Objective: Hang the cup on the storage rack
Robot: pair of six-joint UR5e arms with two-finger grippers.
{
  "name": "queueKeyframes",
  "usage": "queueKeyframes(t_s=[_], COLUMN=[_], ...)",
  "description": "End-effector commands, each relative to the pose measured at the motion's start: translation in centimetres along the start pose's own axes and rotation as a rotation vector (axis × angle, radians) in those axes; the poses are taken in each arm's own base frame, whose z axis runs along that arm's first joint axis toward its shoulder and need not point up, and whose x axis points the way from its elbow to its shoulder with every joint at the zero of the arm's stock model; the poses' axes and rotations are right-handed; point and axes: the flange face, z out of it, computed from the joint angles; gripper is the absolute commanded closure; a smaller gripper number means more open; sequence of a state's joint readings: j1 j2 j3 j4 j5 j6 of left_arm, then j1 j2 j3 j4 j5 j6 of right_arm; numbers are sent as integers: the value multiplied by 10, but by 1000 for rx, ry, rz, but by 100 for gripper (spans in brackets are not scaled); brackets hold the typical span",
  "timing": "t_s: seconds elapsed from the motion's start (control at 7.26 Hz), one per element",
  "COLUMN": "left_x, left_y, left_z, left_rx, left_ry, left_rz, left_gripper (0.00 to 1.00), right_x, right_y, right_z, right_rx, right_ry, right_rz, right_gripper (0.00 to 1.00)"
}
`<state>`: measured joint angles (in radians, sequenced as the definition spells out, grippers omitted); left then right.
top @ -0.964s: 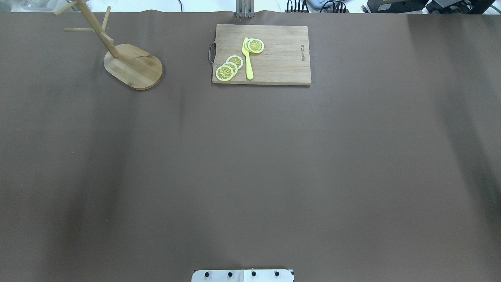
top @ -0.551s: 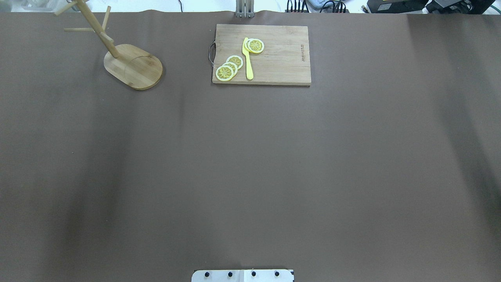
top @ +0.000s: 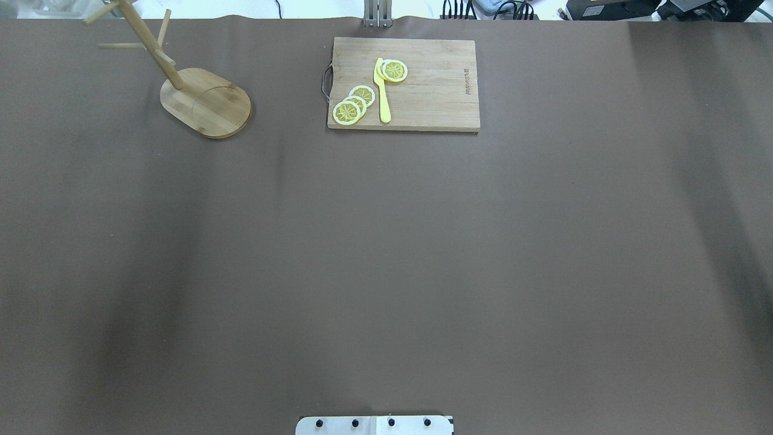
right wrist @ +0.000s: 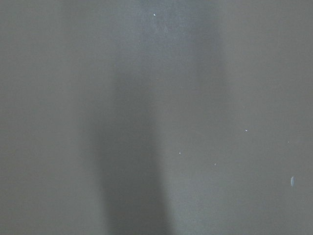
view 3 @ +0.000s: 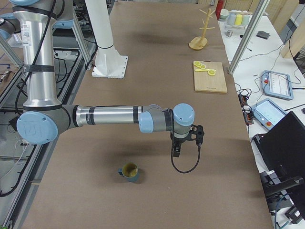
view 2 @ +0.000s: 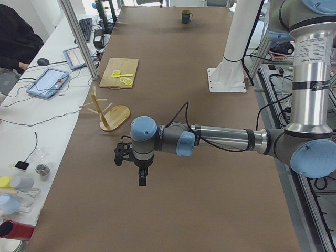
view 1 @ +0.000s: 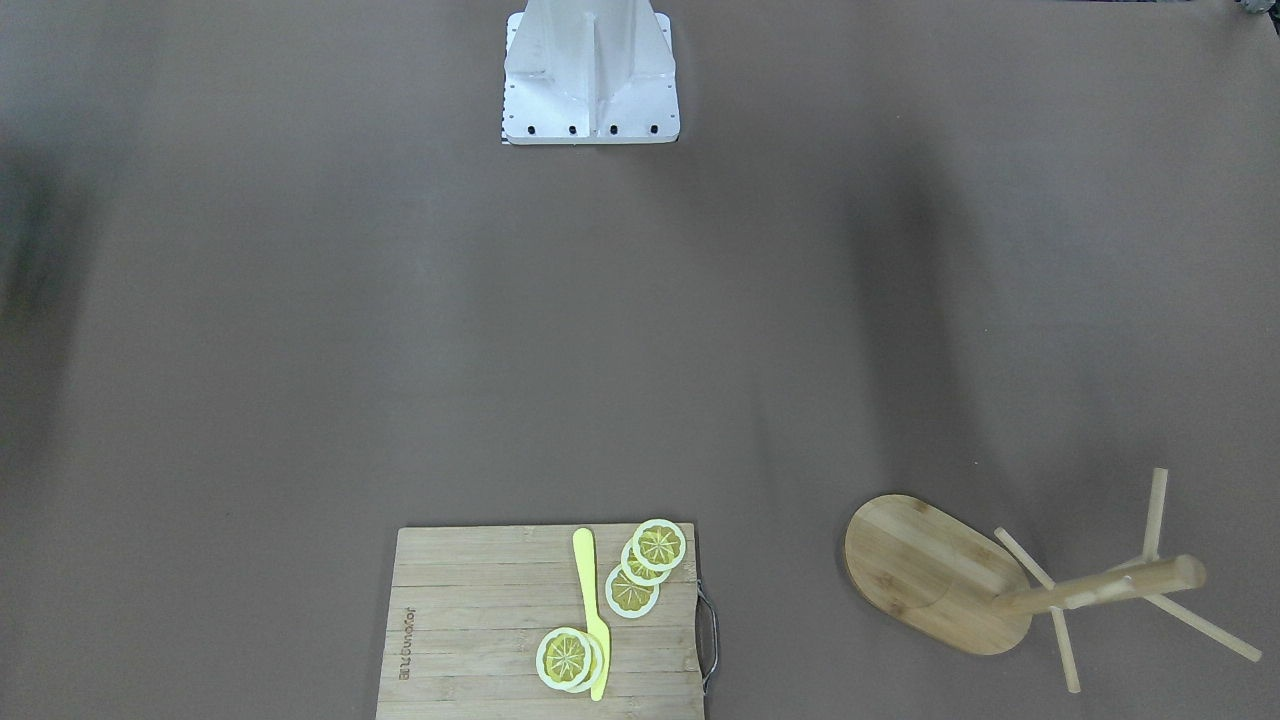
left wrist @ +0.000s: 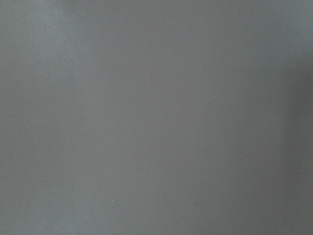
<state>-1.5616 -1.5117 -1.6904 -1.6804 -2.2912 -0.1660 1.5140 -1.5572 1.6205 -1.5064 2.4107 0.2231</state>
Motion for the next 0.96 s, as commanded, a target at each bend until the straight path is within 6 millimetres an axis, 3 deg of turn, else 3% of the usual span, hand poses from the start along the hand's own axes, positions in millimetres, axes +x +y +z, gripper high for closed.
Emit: queueKeyframes(t_s=[0.0, 0.28, 0.41, 0.55, 0.69, 0.83], left_x=[2, 8, 21, 24, 42, 45], left_y=[-1, -14, -26, -30, -45, -45], left_z=[0, -1, -11, -11, -12, -3], left_rx=[2, 7, 32, 40, 53, 40], left_ry=[3, -3, 8, 10, 8, 12], left_rz=[2, 24, 52, 66, 105, 112], left_gripper=[2, 2, 2, 2, 2, 2], right_x=[-2, -3, -2, -2, -4, 5], right_y=[-2, -2, -3, -2, -1, 4], right_z=[-1, -1, -1, -1, -1, -7], right_rx=[3, 1, 0, -2, -4, 4], right_ry=[-1, -9, -9, -13, -25, -44], right_rz=[-2, -2, -3, -2, -4, 2], right_gripper=[0, 0, 0, 0, 0, 0])
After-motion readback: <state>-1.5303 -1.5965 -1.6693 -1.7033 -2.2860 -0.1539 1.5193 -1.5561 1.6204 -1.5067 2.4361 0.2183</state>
